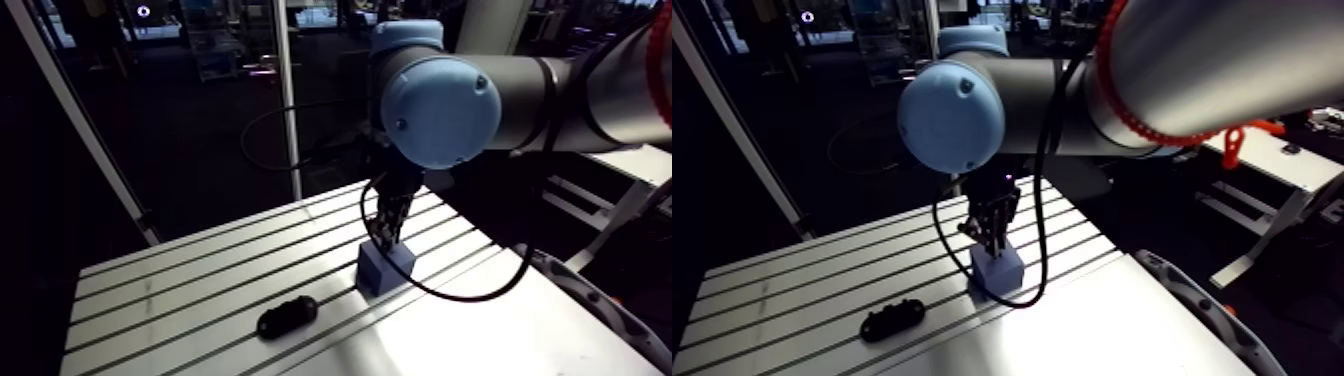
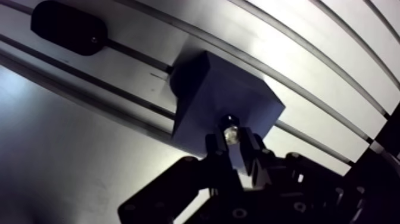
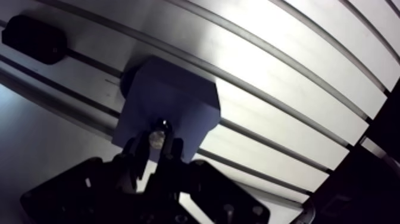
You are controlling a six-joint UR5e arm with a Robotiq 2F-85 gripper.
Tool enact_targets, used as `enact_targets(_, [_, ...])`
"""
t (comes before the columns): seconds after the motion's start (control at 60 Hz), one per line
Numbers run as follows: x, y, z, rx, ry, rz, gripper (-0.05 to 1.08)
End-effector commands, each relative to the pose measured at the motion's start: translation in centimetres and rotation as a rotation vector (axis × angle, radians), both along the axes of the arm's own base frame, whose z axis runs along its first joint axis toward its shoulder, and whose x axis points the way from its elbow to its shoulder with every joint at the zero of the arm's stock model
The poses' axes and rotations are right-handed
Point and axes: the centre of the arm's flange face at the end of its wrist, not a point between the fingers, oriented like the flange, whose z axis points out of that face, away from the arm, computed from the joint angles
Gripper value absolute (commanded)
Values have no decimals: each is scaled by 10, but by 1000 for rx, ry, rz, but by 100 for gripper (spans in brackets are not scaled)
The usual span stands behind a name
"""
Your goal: Pick up the M10 bolt and insert it into the hex recess until seated.
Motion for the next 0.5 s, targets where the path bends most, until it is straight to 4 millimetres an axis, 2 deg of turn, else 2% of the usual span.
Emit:
enact_targets(0.017, [1,0,0,-1,-1,29,76])
enact_targets(0.217, [1,0,0,-2,-2,29,76])
enact_targets(0.283, [1,0,0,-1,-1,29,71])
enact_targets(0.3, [1,0,0,-1,-1,28,61])
enact_targets(0.317, [1,0,0,-1,-1,28,61])
enact_targets(0.333, [1,0,-1,0,-2,27,38])
enact_targets(0.35, [1,0,-1,0,-2,27,38])
enact_targets(0.367, [1,0,-1,-2,-5,28,12])
enact_targets(0.383, [1,0,-1,-2,-5,28,12])
enact_targets(0.4, [2,-1,-1,-2,-6,28,2])
enact_targets(0.417, [1,0,-1,0,-2,28,0])
enact_targets(0.5, [1,0,0,0,-1,28,0])
